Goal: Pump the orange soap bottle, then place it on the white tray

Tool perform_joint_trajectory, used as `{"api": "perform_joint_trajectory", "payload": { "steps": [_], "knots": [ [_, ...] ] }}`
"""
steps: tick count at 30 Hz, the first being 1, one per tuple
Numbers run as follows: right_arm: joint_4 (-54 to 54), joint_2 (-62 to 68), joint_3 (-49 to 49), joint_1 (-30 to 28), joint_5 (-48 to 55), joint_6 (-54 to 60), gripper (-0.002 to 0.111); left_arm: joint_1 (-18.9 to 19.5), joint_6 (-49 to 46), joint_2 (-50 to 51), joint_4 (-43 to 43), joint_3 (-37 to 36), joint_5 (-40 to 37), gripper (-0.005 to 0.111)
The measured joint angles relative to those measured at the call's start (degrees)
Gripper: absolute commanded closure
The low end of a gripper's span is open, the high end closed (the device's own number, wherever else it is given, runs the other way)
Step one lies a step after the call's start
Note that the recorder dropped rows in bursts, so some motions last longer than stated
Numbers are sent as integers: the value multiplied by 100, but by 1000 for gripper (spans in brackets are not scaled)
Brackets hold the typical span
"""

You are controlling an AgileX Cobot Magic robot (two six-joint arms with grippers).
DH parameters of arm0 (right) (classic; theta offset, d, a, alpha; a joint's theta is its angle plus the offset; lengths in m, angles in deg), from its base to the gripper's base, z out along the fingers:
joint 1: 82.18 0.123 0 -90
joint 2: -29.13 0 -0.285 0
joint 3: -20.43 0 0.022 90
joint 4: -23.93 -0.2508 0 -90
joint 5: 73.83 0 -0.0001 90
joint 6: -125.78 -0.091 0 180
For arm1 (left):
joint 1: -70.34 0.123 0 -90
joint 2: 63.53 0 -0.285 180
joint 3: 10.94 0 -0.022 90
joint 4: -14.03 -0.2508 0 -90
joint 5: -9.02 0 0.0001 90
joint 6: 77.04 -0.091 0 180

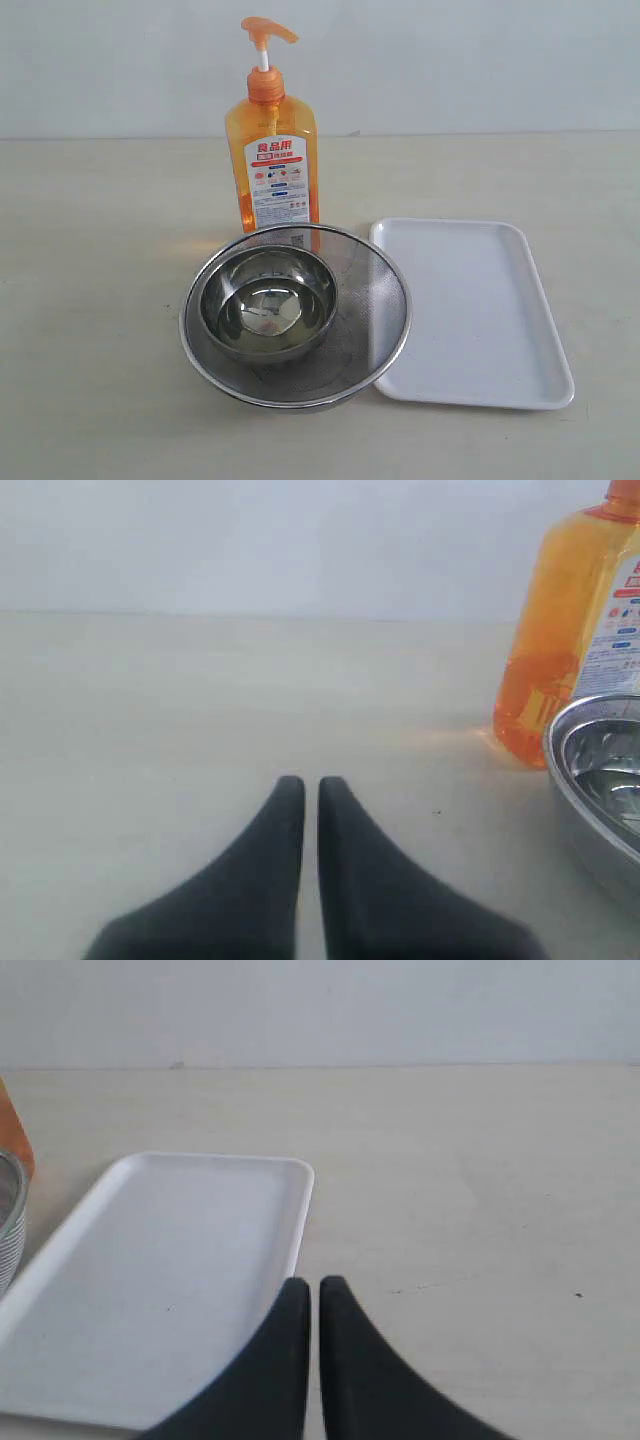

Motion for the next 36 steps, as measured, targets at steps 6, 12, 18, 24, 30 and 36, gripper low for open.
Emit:
{"api": "perform_joint_trajectory", "payload": {
  "steps": [6, 12, 18, 24, 30, 36],
  "knots": [
    [0, 0, 0, 0, 0, 0, 108, 0, 0, 0, 0, 0, 0, 102],
    [0, 0, 0, 0, 0, 0, 108, 0, 0, 0, 0, 0, 0, 102],
    [0, 0, 0, 0, 0, 0, 108, 0, 0, 0, 0, 0, 0, 102],
    [0, 0, 0, 0, 0, 0, 108, 0, 32, 0, 285, 0, 94, 102],
    [0, 0, 0, 0, 0, 0, 108, 0, 326, 0, 339, 235, 138, 102],
    [0, 0, 0, 0, 0, 0, 108, 0, 912, 0, 348, 828, 164, 102]
  ]
}}
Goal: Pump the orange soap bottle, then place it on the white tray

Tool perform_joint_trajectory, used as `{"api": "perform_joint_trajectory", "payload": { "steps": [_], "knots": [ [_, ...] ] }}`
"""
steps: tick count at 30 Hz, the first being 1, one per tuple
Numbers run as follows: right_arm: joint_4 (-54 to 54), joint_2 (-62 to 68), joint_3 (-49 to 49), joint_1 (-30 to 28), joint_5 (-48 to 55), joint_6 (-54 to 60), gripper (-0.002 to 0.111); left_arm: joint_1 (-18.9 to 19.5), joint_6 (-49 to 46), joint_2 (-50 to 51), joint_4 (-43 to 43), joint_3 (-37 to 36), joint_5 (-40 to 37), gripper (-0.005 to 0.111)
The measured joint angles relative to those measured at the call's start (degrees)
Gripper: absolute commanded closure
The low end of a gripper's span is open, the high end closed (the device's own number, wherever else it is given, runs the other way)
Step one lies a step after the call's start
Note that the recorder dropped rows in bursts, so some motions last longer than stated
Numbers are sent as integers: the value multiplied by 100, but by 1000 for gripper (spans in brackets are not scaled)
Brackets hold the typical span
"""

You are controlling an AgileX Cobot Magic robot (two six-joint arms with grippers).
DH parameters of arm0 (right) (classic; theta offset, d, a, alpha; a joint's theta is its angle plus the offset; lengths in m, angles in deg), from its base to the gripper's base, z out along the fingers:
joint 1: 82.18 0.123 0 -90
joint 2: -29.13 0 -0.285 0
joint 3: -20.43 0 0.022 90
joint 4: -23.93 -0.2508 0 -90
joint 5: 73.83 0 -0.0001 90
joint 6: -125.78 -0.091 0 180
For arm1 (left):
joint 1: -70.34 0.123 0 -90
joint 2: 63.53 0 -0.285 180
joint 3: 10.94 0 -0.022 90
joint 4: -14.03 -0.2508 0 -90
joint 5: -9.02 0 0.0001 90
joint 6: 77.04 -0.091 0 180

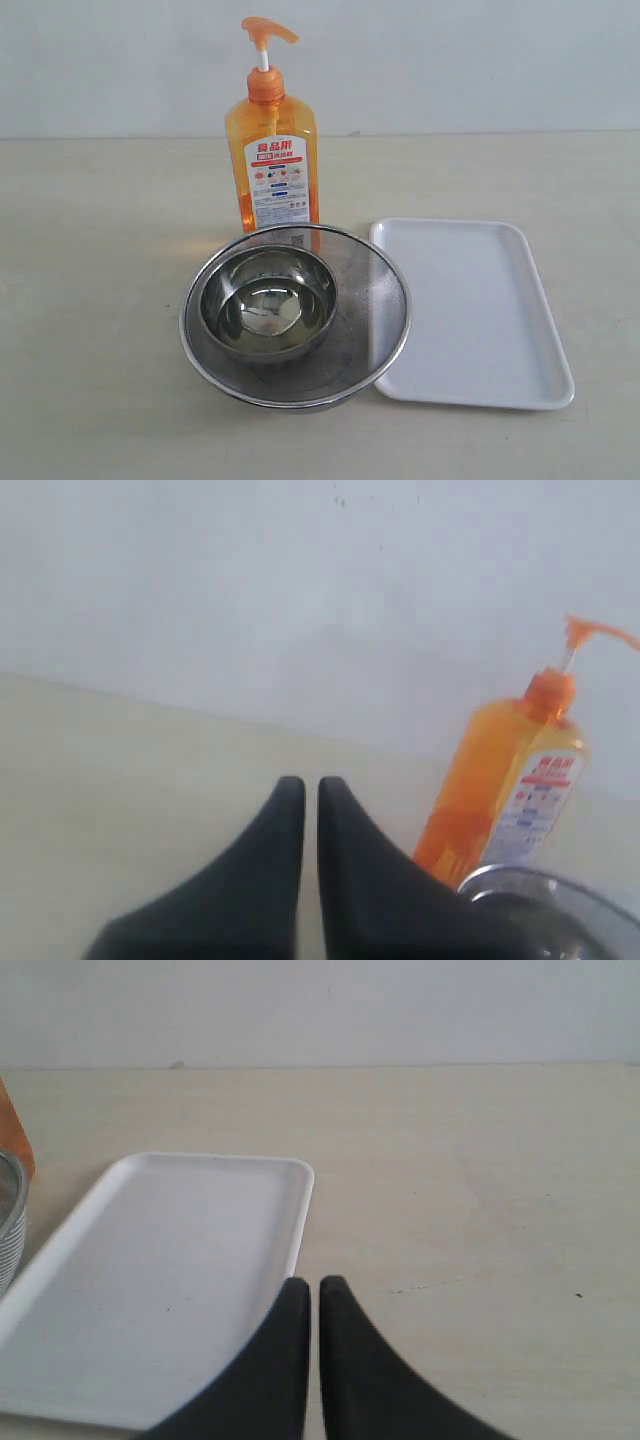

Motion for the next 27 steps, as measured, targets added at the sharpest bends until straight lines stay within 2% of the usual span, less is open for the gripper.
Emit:
{"api": "perform_joint_trajectory", "payload": {
  "steps": [9, 18, 27],
  "knots": [
    [0, 0, 0, 0, 0, 0, 108, 0, 346, -3, 62, 517, 0, 102],
    [0, 0, 0, 0, 0, 0, 108, 0, 390, -3, 135, 521, -77, 102],
    [0, 0, 0, 0, 0, 0, 108, 0, 390, -3, 659, 521, -77, 102]
  ]
}}
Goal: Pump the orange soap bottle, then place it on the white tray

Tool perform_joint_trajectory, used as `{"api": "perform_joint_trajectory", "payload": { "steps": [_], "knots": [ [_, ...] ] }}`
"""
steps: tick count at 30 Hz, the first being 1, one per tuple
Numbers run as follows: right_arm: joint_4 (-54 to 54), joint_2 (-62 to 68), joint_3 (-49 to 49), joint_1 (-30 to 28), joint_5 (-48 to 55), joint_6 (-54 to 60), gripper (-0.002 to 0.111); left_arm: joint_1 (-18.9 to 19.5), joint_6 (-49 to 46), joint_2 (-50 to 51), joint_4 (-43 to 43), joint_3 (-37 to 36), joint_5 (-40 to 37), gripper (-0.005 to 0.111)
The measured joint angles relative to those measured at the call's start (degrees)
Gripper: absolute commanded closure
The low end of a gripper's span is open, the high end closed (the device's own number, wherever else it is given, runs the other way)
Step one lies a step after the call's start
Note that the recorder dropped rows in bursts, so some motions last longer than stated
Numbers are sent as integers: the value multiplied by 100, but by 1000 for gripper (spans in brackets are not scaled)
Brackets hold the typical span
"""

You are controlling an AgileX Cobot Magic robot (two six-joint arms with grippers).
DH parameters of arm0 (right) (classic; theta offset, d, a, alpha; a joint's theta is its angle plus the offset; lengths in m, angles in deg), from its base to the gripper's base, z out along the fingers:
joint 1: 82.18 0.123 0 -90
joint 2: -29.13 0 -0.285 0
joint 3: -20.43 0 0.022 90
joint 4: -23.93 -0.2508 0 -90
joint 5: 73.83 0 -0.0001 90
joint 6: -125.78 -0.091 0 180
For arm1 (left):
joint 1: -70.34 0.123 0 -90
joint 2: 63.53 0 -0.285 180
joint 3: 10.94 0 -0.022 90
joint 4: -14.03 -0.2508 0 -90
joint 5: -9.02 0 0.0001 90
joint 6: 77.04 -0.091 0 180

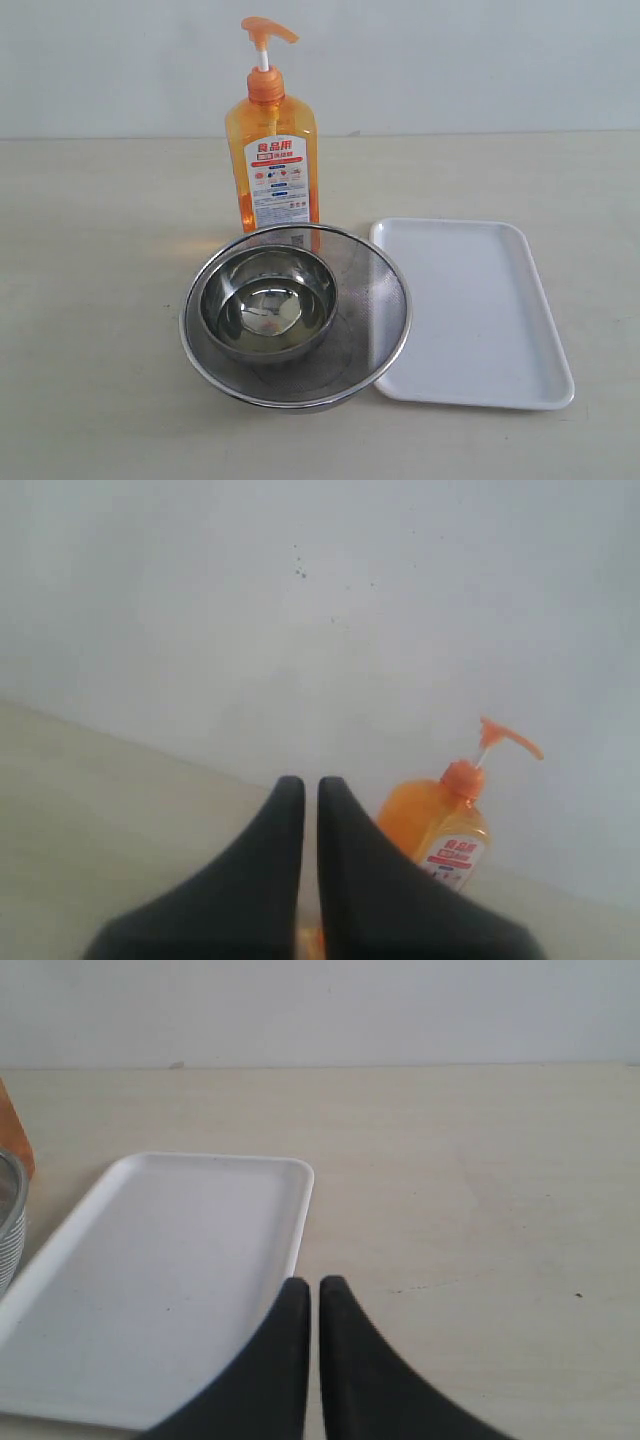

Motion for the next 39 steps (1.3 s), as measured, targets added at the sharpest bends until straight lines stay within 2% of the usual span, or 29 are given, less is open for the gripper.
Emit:
{"api": "perform_joint_trajectory", "payload": {
  "steps": [19, 22, 26, 28, 31, 34, 39],
  "knots": [
    [0, 0, 0, 0, 0, 0, 108, 0, 0, 0, 164, 24, 167, 102],
    [0, 0, 0, 0, 0, 0, 108, 0, -120, 50, 215, 228, 44, 102],
    [0, 0, 0, 0, 0, 0, 108, 0, -601, 715, 537, 723, -160, 102],
    [0, 0, 0, 0, 0, 0, 108, 0, -1150, 1200, 898, 1042, -216, 102],
    [0, 0, 0, 0, 0, 0, 108, 0, -2479, 1929, 1628, 1572, -405, 102],
    [0, 0, 0, 0, 0, 0, 108, 0, -4294, 2692, 2531, 2070, -838, 102],
    [0, 0, 0, 0, 0, 0, 108, 0, -7486, 3982, 4950, 2287, -1335, 102]
  ]
}}
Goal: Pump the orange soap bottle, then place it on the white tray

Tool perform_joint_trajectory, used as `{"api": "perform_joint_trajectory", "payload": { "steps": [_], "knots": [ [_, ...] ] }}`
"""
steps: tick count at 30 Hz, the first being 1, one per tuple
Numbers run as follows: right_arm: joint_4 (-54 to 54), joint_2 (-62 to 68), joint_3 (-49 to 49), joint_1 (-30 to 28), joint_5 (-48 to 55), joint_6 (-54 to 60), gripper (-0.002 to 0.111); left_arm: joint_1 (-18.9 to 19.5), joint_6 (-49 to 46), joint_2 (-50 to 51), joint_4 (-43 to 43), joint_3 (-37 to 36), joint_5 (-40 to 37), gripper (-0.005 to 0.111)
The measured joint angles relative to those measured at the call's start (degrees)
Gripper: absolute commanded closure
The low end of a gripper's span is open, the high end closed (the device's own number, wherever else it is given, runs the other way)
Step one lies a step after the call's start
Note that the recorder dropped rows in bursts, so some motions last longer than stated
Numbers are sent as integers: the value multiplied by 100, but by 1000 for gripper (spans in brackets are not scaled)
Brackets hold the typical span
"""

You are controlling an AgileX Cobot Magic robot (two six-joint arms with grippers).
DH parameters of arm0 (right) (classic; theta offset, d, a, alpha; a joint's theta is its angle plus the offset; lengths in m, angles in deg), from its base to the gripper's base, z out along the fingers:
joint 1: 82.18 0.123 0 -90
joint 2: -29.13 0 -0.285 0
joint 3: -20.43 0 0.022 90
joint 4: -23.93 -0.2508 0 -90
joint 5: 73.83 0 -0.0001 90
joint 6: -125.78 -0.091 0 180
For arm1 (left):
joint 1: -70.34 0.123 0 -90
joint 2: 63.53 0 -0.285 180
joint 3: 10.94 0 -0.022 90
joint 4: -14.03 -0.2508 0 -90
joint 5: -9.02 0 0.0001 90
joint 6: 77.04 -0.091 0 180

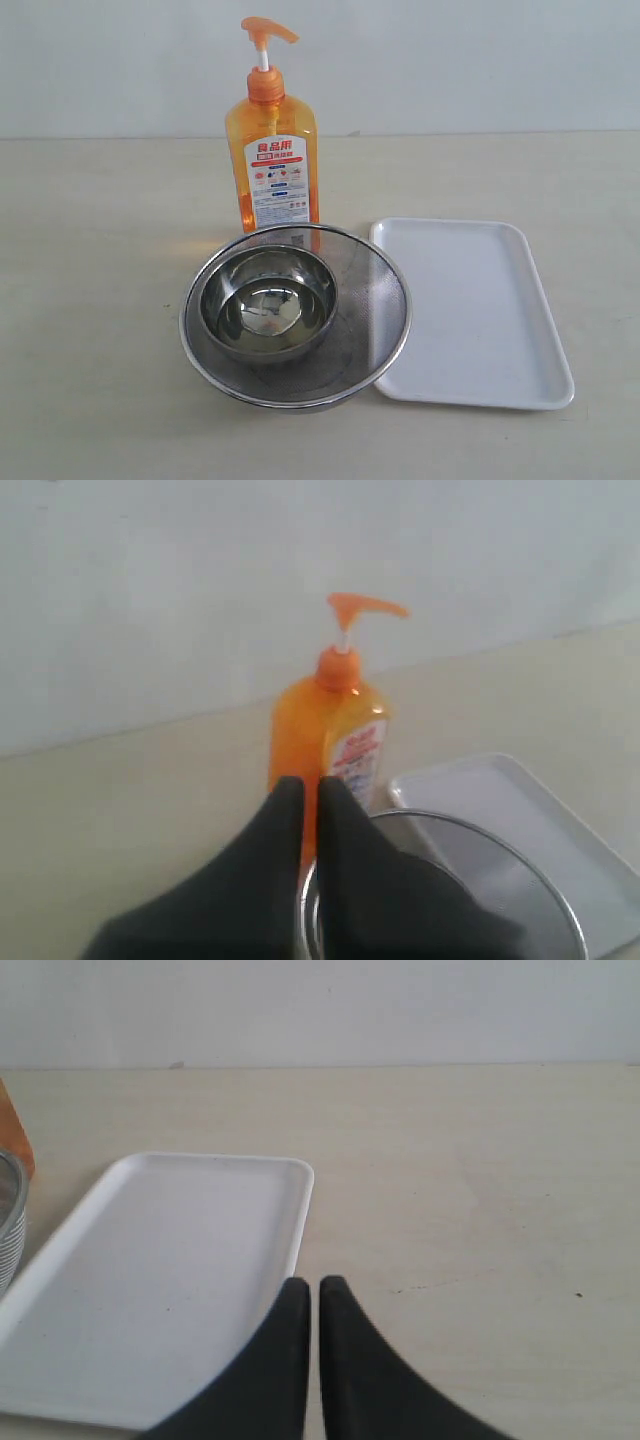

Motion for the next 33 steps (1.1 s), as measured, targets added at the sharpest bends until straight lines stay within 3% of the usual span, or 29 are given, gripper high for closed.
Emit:
{"api": "perform_joint_trajectory", "payload": {
  "steps": [2, 5, 7, 8, 10, 13, 21, 25, 33],
  "knots": [
    [0, 0, 0, 0, 0, 0, 108, 0, -1067, 426, 971, 0, -37, 101],
    [0, 0, 0, 0, 0, 0, 108, 0, -2677, 1040, 2061, 0, -46, 89],
    [0, 0, 0, 0, 0, 0, 108, 0, -3550, 1439, 2742, 0, -71, 72],
    [0, 0, 0, 0, 0, 0, 108, 0, -3858, 1626, 2991, 0, -86, 52],
    [0, 0, 0, 0, 0, 0, 108, 0, -4637, 2128, 3740, 0, -148, 32],
    [0, 0, 0, 0, 0, 0, 108, 0, -5129, 2964, 4050, 40, -185, 30],
    [0, 0, 0, 0, -27, 0, 108, 0, -5243, 4647, 4095, 591, -691, 33],
    [0, 0, 0, 0, -37, 0, 108, 0, -6129, 5117, 4123, 905, -1379, 35],
    [0, 0, 0, 0, -37, 0, 108, 0, -6365, 5634, 4123, 1377, -1771, 35]
  ]
}}
